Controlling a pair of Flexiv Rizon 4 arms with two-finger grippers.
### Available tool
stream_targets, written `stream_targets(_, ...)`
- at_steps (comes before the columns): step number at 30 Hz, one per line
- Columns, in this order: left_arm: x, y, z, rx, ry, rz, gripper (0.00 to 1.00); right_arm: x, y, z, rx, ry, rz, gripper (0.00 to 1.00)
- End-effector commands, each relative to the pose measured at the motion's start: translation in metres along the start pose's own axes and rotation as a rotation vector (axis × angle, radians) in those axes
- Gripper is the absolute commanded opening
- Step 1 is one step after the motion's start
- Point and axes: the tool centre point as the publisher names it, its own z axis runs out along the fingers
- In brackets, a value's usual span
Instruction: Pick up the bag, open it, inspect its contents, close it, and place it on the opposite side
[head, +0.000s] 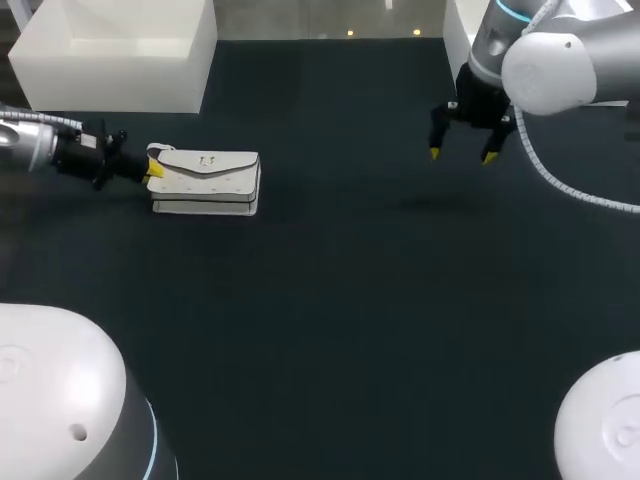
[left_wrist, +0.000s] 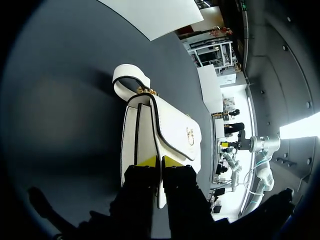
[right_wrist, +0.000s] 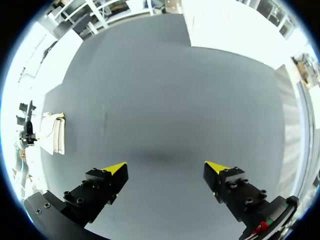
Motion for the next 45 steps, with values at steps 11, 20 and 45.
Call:
stream_targets(11, -0.027, -0.039, -0.039, -0.04, 0.023, 0.005, 0.0, -0.03, 0.002, -0.009, -0.014, -0.067, -0.009, 1.0)
stream_targets(20, -0.05, -0.069, -0.055, -0.072, 0.04, 0.005, 0.0, -0.044, 0.007, -0.011, -0.007, -0.091, -0.006, 1.0)
stream_targets(45, -0.08, -0.118, -0.105, -0.079, 0.016, 0.01, 0.0, -0.048, 0.008, -0.012, -0.002, -0.097, 0.015, 1.0)
